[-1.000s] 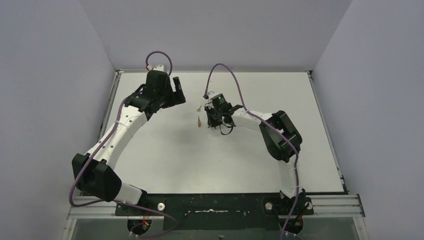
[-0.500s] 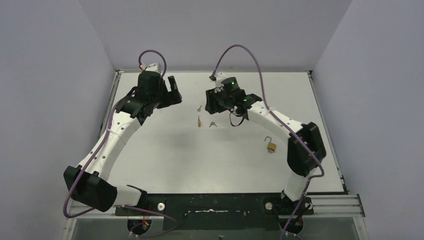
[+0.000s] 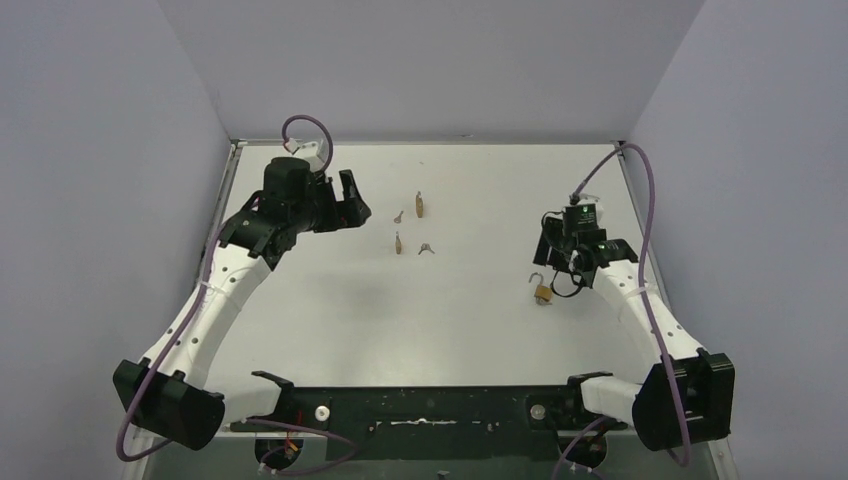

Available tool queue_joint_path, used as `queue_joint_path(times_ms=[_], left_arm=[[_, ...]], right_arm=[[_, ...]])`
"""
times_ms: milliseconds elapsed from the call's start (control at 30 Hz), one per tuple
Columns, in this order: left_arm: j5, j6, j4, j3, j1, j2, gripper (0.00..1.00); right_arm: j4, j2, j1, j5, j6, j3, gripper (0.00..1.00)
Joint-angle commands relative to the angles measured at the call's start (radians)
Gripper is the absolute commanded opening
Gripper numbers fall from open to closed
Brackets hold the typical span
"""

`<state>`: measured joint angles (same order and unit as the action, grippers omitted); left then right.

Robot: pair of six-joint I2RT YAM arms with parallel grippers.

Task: Lock with the key
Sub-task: Pick up the lock from the center of the board.

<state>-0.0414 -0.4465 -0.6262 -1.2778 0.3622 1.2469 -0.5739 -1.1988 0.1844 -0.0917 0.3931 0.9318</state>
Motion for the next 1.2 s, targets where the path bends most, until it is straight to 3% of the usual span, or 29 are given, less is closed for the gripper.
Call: queue_joint_path(times_ms=[0,267,467,633,800,1000,1167], left_arm=[[-0.124,0.013,0.076,0.060,-0.010,-0.065,0.85],[-0.154,0.024,0.045,0.097,-0.010,-0.128,0.84],[-0.152,0.028,0.025,0.110,-0.011,-0.148,0.84],[-0.144,0.032,0.011,0.113,-0.012,-0.159,0.84],[-0.146,0.035,0.003,0.110,-0.014,-0.157,0.84],[-0.149,0.037,-0.005,0.100,-0.014,-0.154,0.84],[-0.146,0.042,-0.015,0.101,-0.014,-0.155,0.84]], right_arm=[[-0.099,0.078,-0.079,-0.028,0.037,-0.076,0.69],[-0.001,-0.011,-0.089,0.029,0.025,-0.177,0.68],[0.072,-0.218,-0.092,0.081,-0.062,-0.114,0.62],[0.111,-0.301,-0.093,0.081,-0.053,-0.099,0.58],[0.121,-0.342,-0.093,0.063,-0.061,-0.064,0.59],[0.084,-0.393,-0.093,0.053,-0.069,0.004,0.53],[0.069,-0.365,-0.085,0.038,-0.065,-0.028,0.53]])
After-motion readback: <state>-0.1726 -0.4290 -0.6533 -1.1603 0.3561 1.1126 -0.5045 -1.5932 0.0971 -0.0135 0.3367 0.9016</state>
